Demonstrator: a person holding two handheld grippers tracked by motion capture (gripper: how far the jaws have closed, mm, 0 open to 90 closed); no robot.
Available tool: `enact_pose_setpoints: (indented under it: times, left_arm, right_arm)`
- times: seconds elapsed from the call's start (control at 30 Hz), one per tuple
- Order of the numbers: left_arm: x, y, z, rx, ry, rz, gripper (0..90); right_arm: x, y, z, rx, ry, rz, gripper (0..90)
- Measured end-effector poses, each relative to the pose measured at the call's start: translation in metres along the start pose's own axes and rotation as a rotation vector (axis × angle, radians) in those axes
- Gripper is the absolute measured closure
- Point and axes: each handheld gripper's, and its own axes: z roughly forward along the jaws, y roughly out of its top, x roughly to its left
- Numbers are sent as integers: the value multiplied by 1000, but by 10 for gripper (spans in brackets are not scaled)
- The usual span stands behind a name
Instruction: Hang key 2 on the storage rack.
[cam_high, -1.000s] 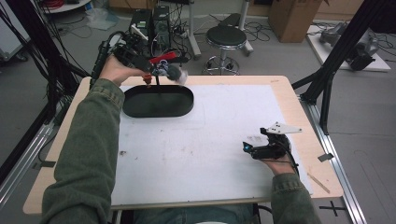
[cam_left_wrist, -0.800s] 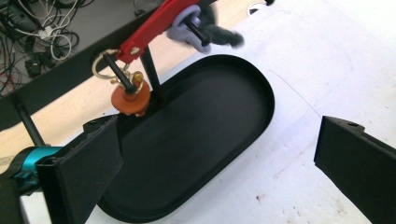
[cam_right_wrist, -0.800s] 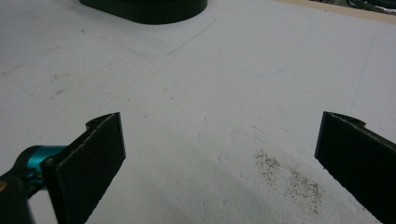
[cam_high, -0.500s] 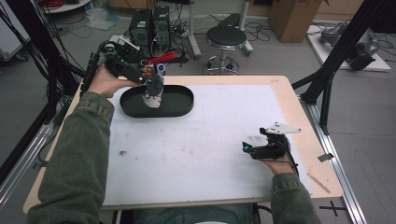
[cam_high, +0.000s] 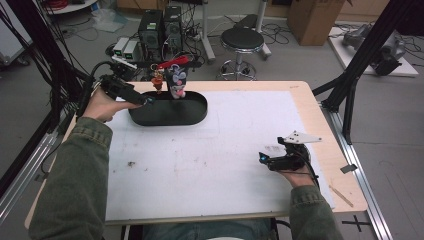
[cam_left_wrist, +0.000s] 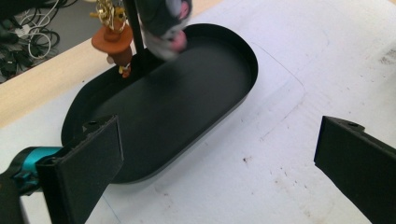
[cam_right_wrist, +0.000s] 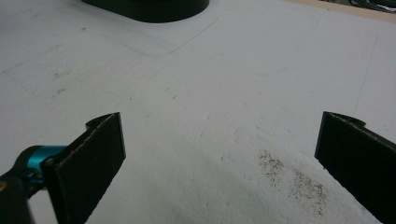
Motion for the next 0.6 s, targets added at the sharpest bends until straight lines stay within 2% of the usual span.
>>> enact_pose_setpoints:
  times: [0.5, 0.6]
  left_arm:
    - [6, -42, -10, -48, -7, -41, 17]
    - [6, -51, -13, -68, -9, -34, 17]
  right_arm:
    - [2, 2, 2, 5, 1, -3, 7]
    - [2, 1, 1, 3, -3, 1, 6]
